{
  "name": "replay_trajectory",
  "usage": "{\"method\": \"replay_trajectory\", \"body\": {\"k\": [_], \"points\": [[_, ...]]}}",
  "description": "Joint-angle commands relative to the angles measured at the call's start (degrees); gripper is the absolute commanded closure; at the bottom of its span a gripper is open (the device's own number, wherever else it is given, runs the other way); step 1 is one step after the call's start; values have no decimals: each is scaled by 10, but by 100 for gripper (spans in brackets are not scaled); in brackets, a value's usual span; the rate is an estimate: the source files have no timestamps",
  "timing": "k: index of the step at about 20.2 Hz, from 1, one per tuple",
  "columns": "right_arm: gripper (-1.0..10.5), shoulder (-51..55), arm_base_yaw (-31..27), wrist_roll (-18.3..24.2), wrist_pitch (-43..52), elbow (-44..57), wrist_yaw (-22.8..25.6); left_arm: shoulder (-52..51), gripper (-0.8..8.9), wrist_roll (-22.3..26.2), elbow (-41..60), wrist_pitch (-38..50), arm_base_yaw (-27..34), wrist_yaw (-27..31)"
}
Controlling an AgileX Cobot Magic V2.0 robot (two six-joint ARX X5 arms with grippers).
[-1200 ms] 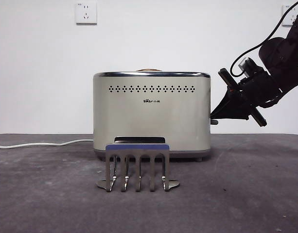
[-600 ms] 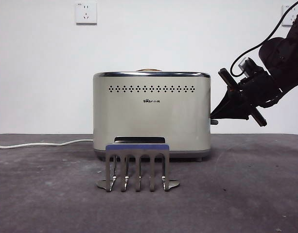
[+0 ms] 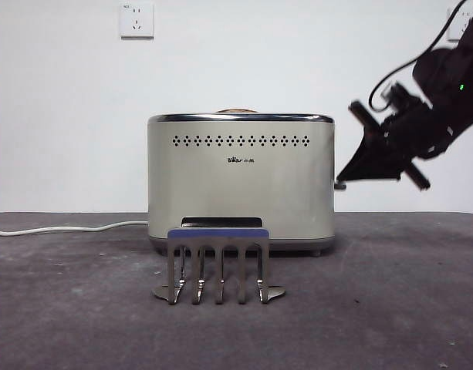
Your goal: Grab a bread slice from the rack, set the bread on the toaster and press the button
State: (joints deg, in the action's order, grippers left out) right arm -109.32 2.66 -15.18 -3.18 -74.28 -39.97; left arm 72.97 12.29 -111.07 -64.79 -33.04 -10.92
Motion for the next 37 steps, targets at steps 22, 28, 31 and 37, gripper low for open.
{"method": "replay_trajectory", "body": {"k": [22,28,31,37], "points": [[958,561,17,230,-604,6,26,0,560,-5,0,-110,-1,-1],[958,581,17,258,-665,6,26,0,825,-5,0,-137,-1,-1],[958,581,17,258,-666,6,26,0,822,-5,0,-139,-1,-1],[946,581,17,256,-666,6,26,0,816,-5,0,-137,-1,0]]}}
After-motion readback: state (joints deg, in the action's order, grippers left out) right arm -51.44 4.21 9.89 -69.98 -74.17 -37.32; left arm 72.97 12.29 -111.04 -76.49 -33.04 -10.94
